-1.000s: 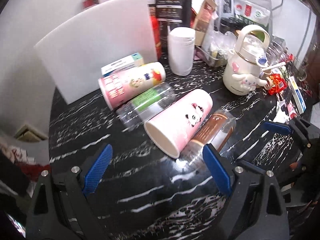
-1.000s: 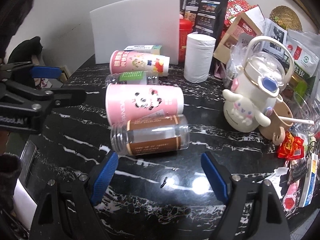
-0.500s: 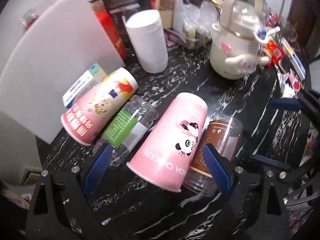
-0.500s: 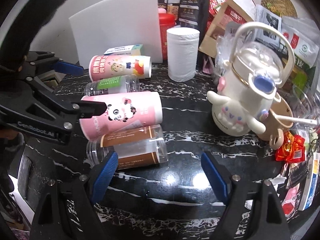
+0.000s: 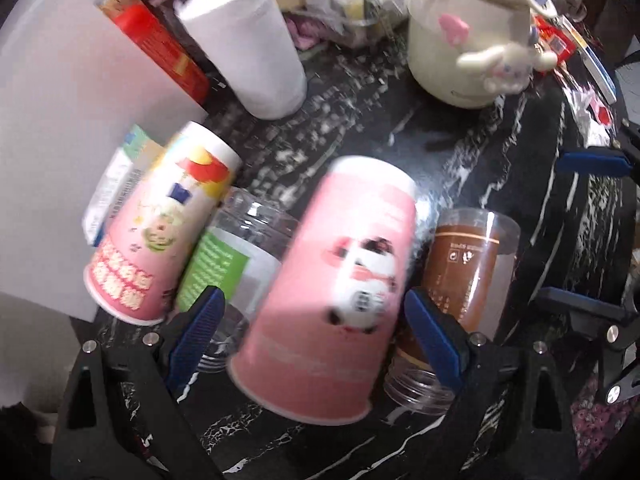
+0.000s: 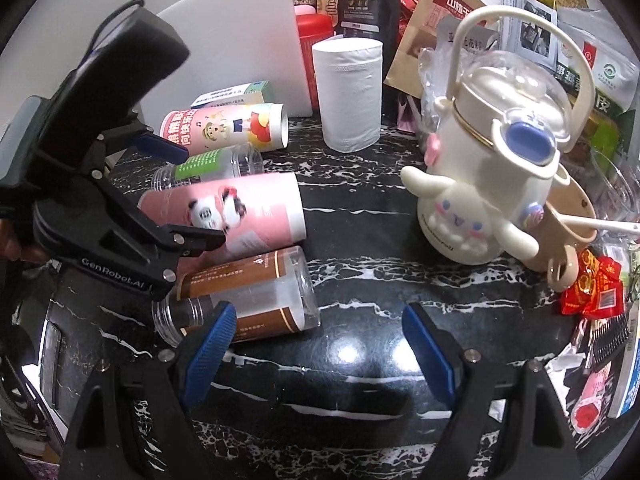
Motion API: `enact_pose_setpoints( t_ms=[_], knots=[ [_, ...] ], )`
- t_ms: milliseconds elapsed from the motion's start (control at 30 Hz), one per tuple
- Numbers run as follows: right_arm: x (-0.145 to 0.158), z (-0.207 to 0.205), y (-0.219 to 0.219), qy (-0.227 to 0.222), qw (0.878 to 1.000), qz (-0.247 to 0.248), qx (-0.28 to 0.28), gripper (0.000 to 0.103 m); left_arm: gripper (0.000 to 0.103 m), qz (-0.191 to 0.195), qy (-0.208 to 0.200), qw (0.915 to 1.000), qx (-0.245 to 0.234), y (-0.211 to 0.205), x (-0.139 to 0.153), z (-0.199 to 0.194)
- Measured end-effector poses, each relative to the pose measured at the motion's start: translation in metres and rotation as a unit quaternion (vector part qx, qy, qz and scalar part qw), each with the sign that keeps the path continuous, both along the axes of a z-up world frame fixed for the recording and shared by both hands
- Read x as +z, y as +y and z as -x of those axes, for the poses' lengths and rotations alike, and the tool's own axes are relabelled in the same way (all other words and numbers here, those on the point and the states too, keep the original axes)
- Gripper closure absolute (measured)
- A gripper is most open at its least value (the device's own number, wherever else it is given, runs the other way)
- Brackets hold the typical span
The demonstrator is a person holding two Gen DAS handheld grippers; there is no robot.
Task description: Flip cup upside down
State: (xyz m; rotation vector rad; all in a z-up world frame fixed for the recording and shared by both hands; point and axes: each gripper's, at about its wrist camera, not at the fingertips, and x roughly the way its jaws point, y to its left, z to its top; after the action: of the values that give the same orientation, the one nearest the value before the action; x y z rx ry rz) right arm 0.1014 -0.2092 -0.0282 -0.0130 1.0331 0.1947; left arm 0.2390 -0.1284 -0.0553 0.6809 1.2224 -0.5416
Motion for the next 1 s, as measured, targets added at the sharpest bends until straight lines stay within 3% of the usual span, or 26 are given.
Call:
enact_pose_setpoints(
  t_ms=[167, 367, 533, 767, 1000],
  knots=[
    [-0.002, -0.004, -0.002, 0.003, 1.0, -0.005, 0.0, 0.018, 0.012, -0.029, 0.024, 0.9992, -0.011, -0.005, -0.023, -0.007],
    [-0.007, -0.007, -0.004, 0.01, 1.0, -0.005, -0.003, 0.018, 0.02, -0.031, 0.046, 0.9984, -0.01, -0.004, -0.041, -0.011],
    [-0.01, -0.008, -0.005, 0.012, 1.0, -0.004, -0.005, 0.018, 0.022, -0.022, 0.04, 0.999, 0.004, -0.001, -0.047, -0.012],
    [-0.013, -0.007, -0.009, 0.014, 1.0, -0.014, -0.01, 0.018, 0.023, -0.01, 0.042, 0.9978, 0.049, 0.019, -0.036, -0.016],
    [-0.014, 0.0, -0.011, 0.013, 1.0, -0.024, -0.007, 0.018, 0.023, -0.004, 0.035, 0.9963, 0.079, 0.031, -0.009, 0.005]
  ],
)
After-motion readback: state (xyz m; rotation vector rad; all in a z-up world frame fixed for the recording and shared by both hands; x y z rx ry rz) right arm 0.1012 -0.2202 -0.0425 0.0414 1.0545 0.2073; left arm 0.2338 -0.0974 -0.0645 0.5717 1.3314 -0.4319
